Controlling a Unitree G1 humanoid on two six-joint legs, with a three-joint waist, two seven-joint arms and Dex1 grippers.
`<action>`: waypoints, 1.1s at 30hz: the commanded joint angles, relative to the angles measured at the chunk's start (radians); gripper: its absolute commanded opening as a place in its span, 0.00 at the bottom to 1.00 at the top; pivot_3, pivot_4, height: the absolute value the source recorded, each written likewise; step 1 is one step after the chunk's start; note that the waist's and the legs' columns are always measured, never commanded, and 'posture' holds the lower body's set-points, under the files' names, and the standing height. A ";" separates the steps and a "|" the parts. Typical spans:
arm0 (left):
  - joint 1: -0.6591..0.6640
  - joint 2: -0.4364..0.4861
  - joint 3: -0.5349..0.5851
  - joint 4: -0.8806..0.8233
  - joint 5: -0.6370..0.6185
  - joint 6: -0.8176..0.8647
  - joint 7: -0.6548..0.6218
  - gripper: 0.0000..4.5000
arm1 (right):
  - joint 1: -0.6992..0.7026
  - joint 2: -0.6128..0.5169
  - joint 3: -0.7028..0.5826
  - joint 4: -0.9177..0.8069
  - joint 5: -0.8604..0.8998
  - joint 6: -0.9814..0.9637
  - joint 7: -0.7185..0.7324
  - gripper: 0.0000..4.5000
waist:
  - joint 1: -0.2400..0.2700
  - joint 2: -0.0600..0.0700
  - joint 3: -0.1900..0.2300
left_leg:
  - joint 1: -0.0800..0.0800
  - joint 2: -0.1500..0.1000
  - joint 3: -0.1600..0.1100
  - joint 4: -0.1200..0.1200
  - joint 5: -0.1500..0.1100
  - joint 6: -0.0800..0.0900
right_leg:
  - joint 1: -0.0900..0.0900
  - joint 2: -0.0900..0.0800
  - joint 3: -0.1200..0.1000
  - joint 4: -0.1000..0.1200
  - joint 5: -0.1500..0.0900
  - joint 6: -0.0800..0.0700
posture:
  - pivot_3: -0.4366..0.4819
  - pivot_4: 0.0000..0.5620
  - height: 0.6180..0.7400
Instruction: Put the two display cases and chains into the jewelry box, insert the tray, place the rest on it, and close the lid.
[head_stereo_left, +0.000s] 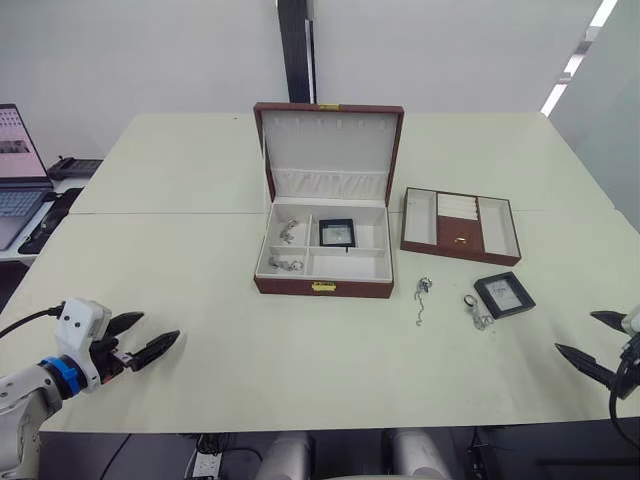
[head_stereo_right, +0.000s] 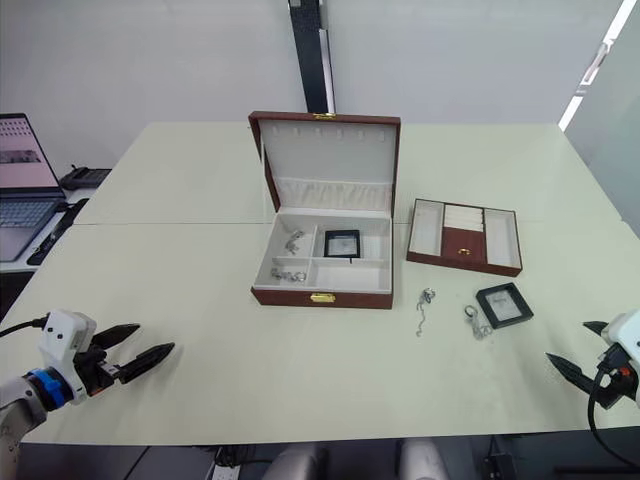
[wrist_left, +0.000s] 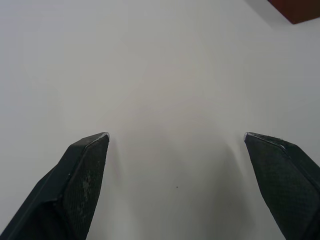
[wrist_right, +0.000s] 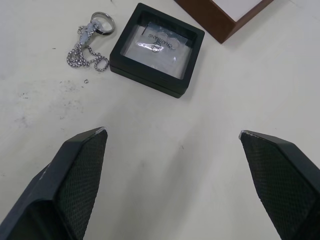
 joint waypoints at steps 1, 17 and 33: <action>0.008 0.002 0.018 -0.038 -0.020 -0.016 0.013 1.00 | 0.003 -0.006 -0.044 0.003 0.005 -0.026 0.004 1.00 | 0.000 0.000 0.000 | 0.000 0.000 0.000 0.000 0.000 0.000 | 0.000 0.000 0.000 0.000 0.000 0.000 | 0.48 0.27 1.00; 0.049 0.032 -0.030 -0.110 -0.019 -0.055 -0.043 1.00 | 0.014 -0.026 -0.024 0.026 -0.031 -0.083 0.015 1.00 | 0.000 0.000 0.000 | 0.000 0.000 0.001 0.000 0.000 0.000 | 0.000 0.000 0.000 -0.001 0.000 0.000 | 0.48 0.27 1.00; -0.060 0.076 -0.295 -0.415 -0.122 -0.108 -0.309 1.00 | -0.131 -0.199 0.134 0.026 -0.054 -0.173 0.147 1.00 | -0.001 0.005 0.002 | 0.001 0.000 0.002 0.000 0.000 0.000 | 0.002 0.001 -0.001 -0.002 0.000 0.000 | 0.48 0.27 1.00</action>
